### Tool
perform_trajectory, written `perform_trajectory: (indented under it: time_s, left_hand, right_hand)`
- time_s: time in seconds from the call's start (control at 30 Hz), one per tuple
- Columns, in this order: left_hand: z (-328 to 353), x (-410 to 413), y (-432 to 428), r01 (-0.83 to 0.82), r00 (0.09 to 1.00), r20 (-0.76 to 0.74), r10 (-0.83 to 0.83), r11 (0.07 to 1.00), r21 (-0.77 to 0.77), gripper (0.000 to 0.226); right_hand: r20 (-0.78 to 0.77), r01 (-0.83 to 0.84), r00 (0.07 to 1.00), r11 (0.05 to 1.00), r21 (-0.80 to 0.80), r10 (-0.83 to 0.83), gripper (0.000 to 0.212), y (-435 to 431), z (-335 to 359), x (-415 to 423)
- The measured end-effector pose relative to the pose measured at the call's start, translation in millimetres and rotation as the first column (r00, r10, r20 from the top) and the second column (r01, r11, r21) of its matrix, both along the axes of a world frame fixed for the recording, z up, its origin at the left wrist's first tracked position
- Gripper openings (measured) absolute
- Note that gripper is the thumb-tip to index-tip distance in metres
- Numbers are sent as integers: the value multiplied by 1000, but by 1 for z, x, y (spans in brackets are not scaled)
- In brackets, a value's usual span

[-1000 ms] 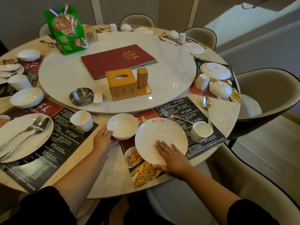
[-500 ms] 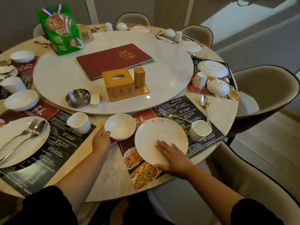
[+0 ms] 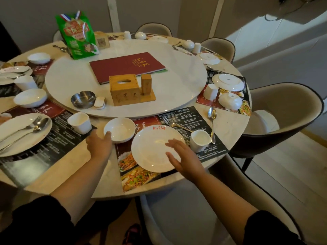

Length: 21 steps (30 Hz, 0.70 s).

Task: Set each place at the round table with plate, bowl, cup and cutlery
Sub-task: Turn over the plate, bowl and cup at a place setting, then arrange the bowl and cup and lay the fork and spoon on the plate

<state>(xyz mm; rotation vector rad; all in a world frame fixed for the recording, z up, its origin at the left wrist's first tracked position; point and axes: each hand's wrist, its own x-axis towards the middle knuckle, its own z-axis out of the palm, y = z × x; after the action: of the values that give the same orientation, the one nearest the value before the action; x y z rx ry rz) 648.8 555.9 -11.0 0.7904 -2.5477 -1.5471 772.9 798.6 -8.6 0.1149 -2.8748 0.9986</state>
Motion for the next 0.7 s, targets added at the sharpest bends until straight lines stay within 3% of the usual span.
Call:
perform_trajectory:
  time_s: [0.1, 0.17, 0.3, 0.4, 0.53, 0.7]
  left_hand:
    - [11, 43, 24, 50, 993, -106, -59, 995, -84, 58]
    - [14, 70, 38, 122, 982, -132, -133, 988, -91, 55]
    - [18, 94, 52, 220, 969, -111, -220, 975, -15, 46]
    - [17, 94, 52, 257, 965, -55, -256, 966, 11, 53]
    - [15, 92, 58, 317, 949, 12, -316, 948, -27, 61]
    - [10, 93, 69, 382, 922, -20, -386, 917, -118, 57]
  right_hand:
    - [-170, 74, 983, 996, 42, -66, 36, 30, 10, -2]
    - [-197, 178, 966, 983, 44, -166, 43, 49, 17, -10]
    - [69, 336, 937, 938, 85, -342, 76, 73, 15, -31]
    - [215, 354, 906, 931, 88, -364, 84, 76, 5, -36]
    - [192, 402, 896, 915, 36, -401, 71, 73, -6, -35]
    - [200, 426, 889, 904, -33, -412, 68, 78, -6, -39]
